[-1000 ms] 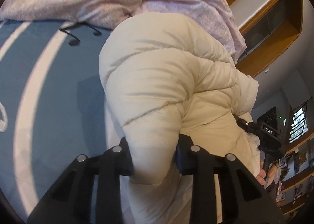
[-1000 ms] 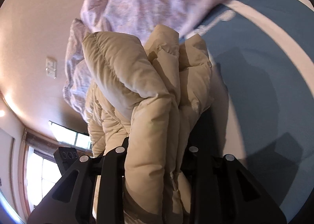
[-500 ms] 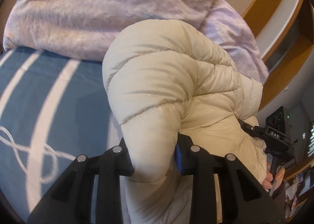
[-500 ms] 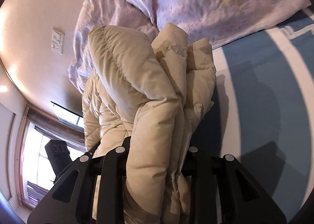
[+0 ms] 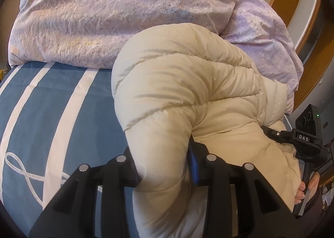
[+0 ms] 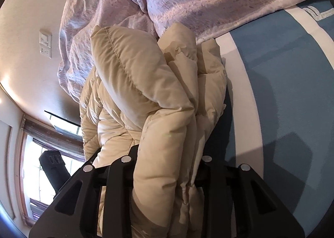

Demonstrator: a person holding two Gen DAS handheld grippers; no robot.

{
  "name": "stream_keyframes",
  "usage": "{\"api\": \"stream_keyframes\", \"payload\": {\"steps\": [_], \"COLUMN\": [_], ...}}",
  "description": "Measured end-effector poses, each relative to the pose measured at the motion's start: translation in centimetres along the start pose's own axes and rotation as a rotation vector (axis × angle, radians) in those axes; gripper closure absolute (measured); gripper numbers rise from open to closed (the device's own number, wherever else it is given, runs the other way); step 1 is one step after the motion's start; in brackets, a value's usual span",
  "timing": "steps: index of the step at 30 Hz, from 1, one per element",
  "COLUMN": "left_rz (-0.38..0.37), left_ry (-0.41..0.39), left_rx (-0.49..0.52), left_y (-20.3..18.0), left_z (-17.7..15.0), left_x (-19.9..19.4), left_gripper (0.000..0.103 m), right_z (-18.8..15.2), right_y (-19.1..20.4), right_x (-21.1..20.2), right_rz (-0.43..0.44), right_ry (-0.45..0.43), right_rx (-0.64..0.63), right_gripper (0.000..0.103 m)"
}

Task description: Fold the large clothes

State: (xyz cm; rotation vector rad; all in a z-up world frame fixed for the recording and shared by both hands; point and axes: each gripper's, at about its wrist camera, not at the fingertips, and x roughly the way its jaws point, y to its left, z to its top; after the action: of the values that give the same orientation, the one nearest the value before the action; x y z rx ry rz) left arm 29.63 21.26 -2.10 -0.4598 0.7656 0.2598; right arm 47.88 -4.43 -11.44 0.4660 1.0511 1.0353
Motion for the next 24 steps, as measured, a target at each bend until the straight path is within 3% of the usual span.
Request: {"api": "stream_keyframes", "payload": {"steps": [6,11,18,24], "left_rz": [0.082,0.168,0.231,0.303], "left_ry": [-0.025,-0.079,-0.161,-0.150], "left_rx": [0.036,0.080,0.138,0.165], "left_y": [-0.4,-1.1,-3.2,-4.8], "left_z": [-0.2,-0.3,0.1,0.9], "left_x": [-1.0,-3.0,-5.3,-3.2], "left_gripper": [0.050,0.035,0.025,0.023], "right_z": [-0.9,-1.7,-3.6,-3.0], "right_y": [2.6,6.3,12.8,13.1], "right_x": [-2.6,-6.4,-5.4,-1.3], "right_rz": [-0.212,-0.385,-0.459,-0.479], "right_ry": [-0.095,-0.250,-0.330,-0.301], "right_rx": [-0.114,-0.239,-0.513,-0.585], "right_gripper": [0.043,0.042,0.042,0.044]}}
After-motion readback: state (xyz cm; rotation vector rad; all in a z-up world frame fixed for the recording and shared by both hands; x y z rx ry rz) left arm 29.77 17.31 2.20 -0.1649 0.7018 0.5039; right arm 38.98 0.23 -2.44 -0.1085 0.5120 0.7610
